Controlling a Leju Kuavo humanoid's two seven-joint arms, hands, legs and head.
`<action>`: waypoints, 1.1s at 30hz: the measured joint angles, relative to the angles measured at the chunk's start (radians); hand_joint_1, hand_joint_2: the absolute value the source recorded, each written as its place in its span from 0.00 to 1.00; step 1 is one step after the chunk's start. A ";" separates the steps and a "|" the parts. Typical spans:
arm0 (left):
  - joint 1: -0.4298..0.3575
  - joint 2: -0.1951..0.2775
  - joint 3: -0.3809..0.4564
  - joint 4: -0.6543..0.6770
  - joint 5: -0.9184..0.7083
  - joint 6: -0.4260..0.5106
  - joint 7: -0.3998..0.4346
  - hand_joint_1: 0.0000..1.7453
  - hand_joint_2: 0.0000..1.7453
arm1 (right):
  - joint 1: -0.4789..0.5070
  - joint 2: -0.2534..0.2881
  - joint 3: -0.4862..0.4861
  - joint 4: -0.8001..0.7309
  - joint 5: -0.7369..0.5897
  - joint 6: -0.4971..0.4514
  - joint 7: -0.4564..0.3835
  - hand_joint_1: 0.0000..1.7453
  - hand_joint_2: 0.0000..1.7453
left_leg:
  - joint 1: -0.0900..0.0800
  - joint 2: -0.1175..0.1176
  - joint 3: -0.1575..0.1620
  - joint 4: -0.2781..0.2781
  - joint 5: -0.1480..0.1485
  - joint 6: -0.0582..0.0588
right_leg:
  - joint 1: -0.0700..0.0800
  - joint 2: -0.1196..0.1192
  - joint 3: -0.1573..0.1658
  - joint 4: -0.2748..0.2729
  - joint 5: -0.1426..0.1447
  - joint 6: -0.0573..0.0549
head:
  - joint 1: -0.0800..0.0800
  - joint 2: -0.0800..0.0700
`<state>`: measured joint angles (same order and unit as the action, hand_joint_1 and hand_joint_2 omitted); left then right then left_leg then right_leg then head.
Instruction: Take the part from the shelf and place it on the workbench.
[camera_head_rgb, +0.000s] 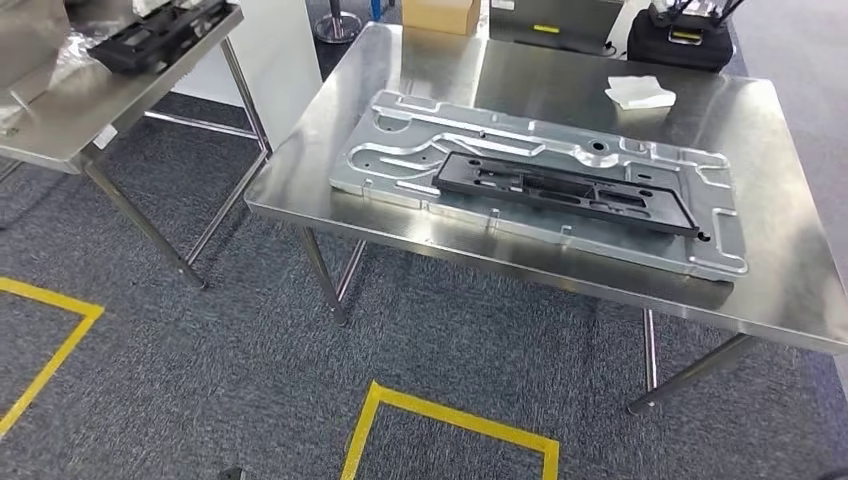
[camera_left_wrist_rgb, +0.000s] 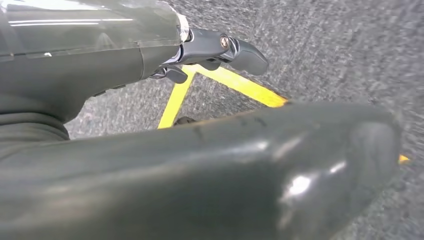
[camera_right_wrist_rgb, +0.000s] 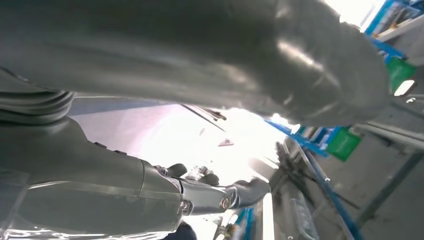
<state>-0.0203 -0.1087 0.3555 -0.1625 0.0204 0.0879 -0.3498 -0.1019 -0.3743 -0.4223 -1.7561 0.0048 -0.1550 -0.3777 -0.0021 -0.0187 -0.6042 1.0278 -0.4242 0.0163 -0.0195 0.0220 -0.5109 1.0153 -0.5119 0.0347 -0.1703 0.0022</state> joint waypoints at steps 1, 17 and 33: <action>0.001 0.000 0.000 0.000 -0.002 -0.002 0.000 0.00 0.00 | 0.030 0.002 -0.023 -0.003 -0.001 0.003 -0.002 0.00 0.00 | -0.001 -0.005 -0.002 -0.001 0.007 -0.007 | 0.000 -0.008 -0.003 -0.004 0.004 -0.006 | 0.000 0.000; 0.002 0.006 0.000 -0.002 -0.013 -0.009 0.003 0.00 0.00 | 0.227 0.145 -0.341 0.090 0.152 0.147 -0.024 0.00 0.00 | -0.007 0.060 0.172 -0.062 -0.113 0.009 | -0.001 -0.142 -0.121 -0.010 0.138 0.001 | 0.000 0.000; 0.006 0.008 0.004 -0.002 -0.054 -0.001 0.013 0.00 0.00 | 0.071 0.179 -0.831 1.136 0.357 0.026 -0.116 0.00 0.00 | -0.011 -0.075 -0.030 -0.025 0.051 0.004 | 0.007 0.017 0.049 -0.052 -0.006 -0.034 | 0.000 0.000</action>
<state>-0.0147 -0.1002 0.3595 -0.1646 -0.0331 0.0874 -0.3365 -0.0312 -0.1949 -1.2536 -0.6200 0.3621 -0.1287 -0.4939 -0.0135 -0.0941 -0.6342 1.0030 -0.3730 0.0202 -0.0121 0.0395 -0.4617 0.9632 -0.5175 0.0004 -0.1701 0.0021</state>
